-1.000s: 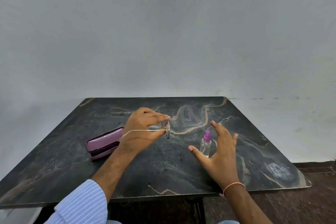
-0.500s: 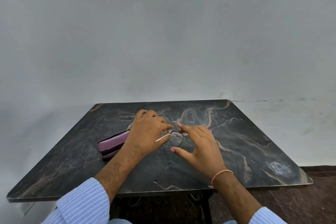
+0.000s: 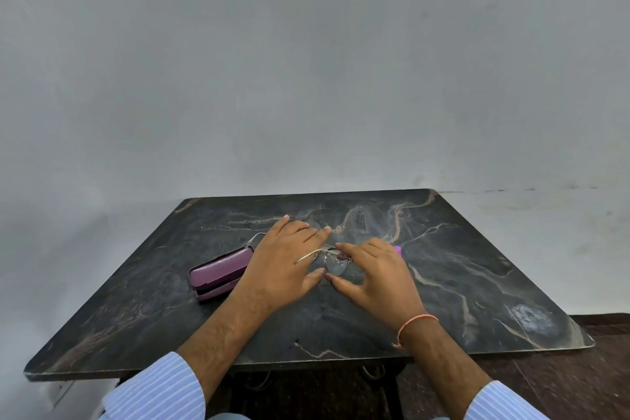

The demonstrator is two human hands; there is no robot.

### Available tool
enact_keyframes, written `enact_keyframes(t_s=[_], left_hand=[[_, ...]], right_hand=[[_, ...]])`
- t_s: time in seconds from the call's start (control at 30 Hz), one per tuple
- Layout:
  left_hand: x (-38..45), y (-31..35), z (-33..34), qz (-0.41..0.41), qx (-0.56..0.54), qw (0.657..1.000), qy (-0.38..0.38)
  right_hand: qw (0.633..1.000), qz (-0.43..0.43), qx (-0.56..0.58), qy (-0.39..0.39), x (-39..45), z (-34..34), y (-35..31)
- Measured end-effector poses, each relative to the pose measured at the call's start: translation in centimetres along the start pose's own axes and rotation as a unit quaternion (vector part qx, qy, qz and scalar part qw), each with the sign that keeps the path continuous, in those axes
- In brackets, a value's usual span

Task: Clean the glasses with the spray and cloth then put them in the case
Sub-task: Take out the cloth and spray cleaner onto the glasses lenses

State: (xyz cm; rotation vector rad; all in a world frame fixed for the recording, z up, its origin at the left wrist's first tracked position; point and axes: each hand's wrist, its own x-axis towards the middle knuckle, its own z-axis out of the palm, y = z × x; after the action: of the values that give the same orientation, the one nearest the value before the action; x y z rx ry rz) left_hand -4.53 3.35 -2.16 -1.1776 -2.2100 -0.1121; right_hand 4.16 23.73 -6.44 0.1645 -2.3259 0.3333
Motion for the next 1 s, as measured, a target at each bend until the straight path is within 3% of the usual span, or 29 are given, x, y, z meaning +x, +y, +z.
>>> enact_keyframes(t_s=[0.1, 0.2, 0.27, 0.37, 0.5, 0.63, 0.73, 1.0], left_hand=[[-1.7, 0.6, 0.4, -0.02, -0.089, 0.992, 0.084], [-3.8, 1.6, 1.4, -0.108, -0.234, 0.95, 0.176], [-4.7, 2.1, 2.8, -0.188, -0.349, 0.894, 0.209], [-4.4, 2.6, 4.6, -0.292, -0.533, 0.78, 0.148], [-2.6, 3.4, 5.4, -0.293, -0.708, 0.638, 0.075], [-1.0, 3.7, 5.7, -0.284, -0.788, 0.544, 0.056], [-0.4, 3.8, 5.6, -0.277, -0.811, 0.512, 0.061], [-0.3, 3.1, 7.1, -0.239, -0.829, 0.497, 0.093]], right_hand=[[0.999, 0.01, 0.015, 0.026, 0.4, -0.3, 0.5], [0.997, 0.038, 0.047, 0.057, 0.8, -0.9, 0.8], [0.992, 0.066, 0.081, 0.072, 1.1, -1.3, 0.9], [0.98, 0.093, 0.158, 0.078, 1.4, -1.8, 0.8], [0.963, 0.086, 0.248, 0.055, 1.5, -2.0, 0.5], [0.958, 0.071, 0.276, 0.013, 1.4, -2.3, 0.4], [0.958, 0.083, 0.273, -0.014, 1.3, -2.2, 0.8], [0.933, 0.122, 0.332, -0.071, 1.5, -1.2, 1.5]])
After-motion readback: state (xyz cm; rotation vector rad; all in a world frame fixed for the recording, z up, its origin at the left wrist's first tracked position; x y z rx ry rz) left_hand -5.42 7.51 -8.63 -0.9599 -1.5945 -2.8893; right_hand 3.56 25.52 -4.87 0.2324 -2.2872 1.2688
